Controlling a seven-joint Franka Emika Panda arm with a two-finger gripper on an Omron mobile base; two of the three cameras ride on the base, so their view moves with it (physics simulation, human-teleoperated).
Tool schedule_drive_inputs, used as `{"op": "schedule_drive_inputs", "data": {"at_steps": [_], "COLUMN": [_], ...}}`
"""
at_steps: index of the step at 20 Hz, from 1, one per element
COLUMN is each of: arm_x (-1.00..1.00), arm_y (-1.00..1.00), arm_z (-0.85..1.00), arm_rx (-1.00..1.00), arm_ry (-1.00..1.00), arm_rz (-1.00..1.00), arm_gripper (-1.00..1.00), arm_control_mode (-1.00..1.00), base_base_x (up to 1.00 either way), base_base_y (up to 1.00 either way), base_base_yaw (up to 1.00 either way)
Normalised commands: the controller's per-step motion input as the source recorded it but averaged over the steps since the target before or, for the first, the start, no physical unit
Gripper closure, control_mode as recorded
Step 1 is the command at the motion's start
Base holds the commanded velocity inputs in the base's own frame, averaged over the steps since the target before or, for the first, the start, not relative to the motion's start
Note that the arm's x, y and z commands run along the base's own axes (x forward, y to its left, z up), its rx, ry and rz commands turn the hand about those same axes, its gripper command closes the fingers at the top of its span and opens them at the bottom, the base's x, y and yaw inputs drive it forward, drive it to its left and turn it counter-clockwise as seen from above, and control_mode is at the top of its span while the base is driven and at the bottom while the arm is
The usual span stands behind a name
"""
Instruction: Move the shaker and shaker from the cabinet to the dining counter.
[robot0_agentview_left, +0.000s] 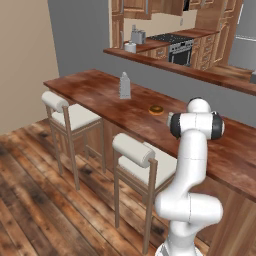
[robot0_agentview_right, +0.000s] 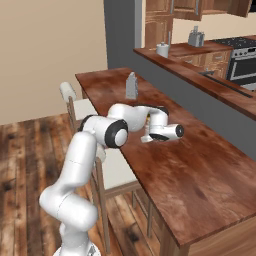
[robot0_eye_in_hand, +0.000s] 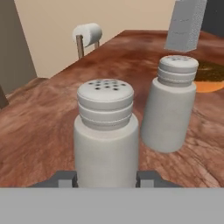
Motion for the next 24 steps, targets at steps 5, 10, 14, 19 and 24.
{"op": "schedule_drive_inputs", "data": {"at_steps": [5, 10, 14, 19, 24], "arm_x": [0.04, -0.01, -0.02, 0.02, 0.01], "arm_y": [0.00, 0.00, 0.03, 0.02, 0.00], "arm_z": [-0.10, -0.14, -0.19, -0.10, -0.08], "arm_rx": [0.03, 0.01, 0.00, 0.00, 0.00], "arm_ry": [0.00, 0.00, -0.01, -0.01, -0.02], "arm_rz": [0.00, 0.00, 0.00, 0.00, 0.00], "arm_gripper": [1.00, 1.00, 1.00, 1.00, 1.00], "arm_control_mode": [-1.00, -1.00, -1.00, -1.00, -1.00], "base_base_x": [0.00, 0.00, 0.00, 0.00, 0.00], "base_base_y": [0.00, 0.00, 0.00, 0.00, 0.00], "base_base_yaw": [0.00, 0.00, 0.00, 0.00, 0.00]}}
